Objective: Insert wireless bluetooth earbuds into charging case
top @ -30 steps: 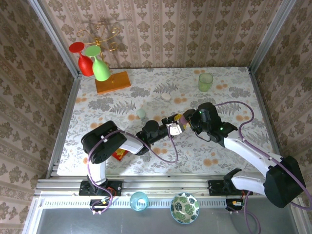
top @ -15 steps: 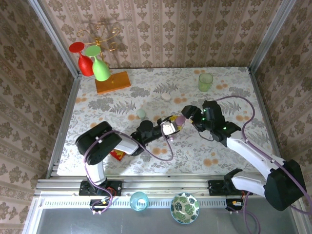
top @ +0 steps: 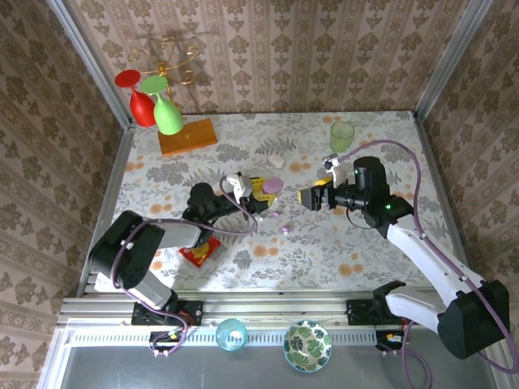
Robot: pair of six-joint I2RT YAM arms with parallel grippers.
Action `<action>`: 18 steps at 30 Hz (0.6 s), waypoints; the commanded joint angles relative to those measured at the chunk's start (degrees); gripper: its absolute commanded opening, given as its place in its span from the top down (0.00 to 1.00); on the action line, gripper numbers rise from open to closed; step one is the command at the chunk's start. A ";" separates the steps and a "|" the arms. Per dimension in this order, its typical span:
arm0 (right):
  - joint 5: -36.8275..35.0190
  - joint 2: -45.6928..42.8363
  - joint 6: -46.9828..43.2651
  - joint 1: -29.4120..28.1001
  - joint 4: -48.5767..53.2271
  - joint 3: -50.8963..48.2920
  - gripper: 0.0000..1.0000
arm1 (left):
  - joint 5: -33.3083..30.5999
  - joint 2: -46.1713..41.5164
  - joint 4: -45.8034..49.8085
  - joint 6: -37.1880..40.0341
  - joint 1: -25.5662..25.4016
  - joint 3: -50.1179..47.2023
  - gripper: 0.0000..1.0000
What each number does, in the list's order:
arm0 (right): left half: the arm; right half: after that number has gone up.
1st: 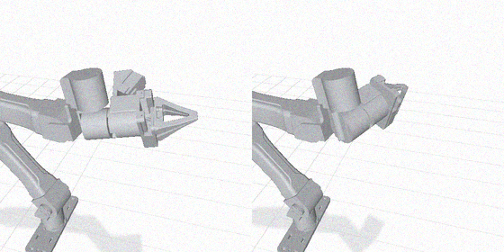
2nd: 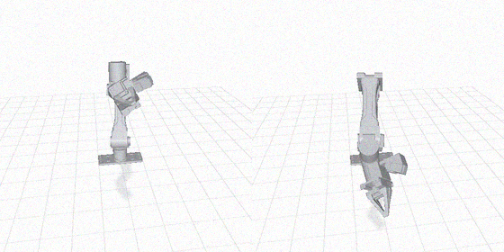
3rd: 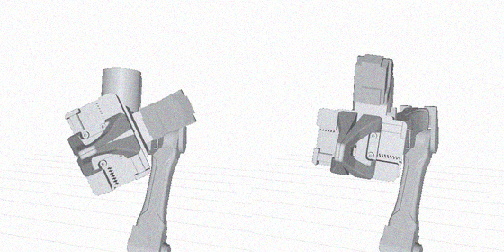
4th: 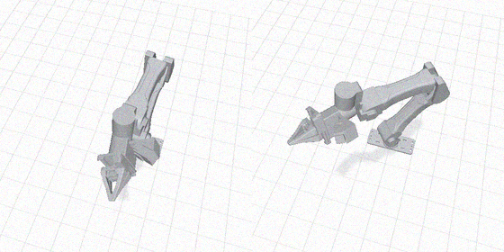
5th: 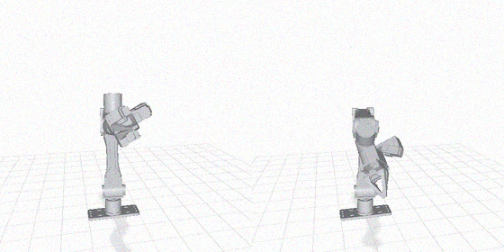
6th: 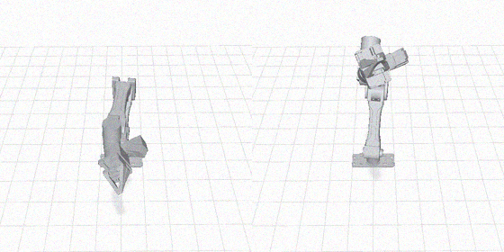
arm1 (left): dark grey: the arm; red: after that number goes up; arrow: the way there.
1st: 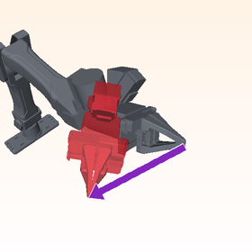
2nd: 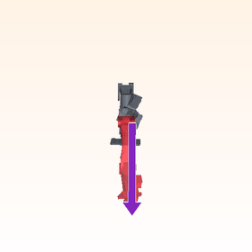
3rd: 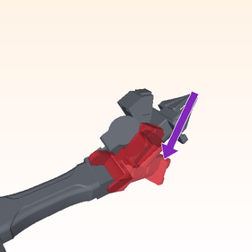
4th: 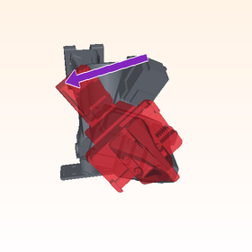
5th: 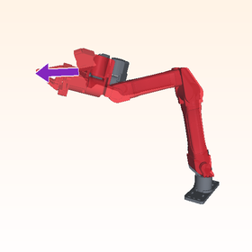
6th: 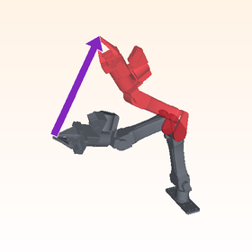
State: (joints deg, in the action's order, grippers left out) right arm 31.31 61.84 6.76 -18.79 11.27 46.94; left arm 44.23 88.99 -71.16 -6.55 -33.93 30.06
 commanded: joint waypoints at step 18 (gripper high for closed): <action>20.03 12.73 -46.51 -10.69 19.19 23.67 0.29 | 19.27 -12.22 6.41 -10.97 4.37 2.56 0.74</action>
State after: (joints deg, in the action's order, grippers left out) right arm 48.53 73.41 -34.11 -28.45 26.61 68.55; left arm 60.47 77.73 -62.17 -14.26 -30.00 30.92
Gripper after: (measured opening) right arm 0.710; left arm 0.365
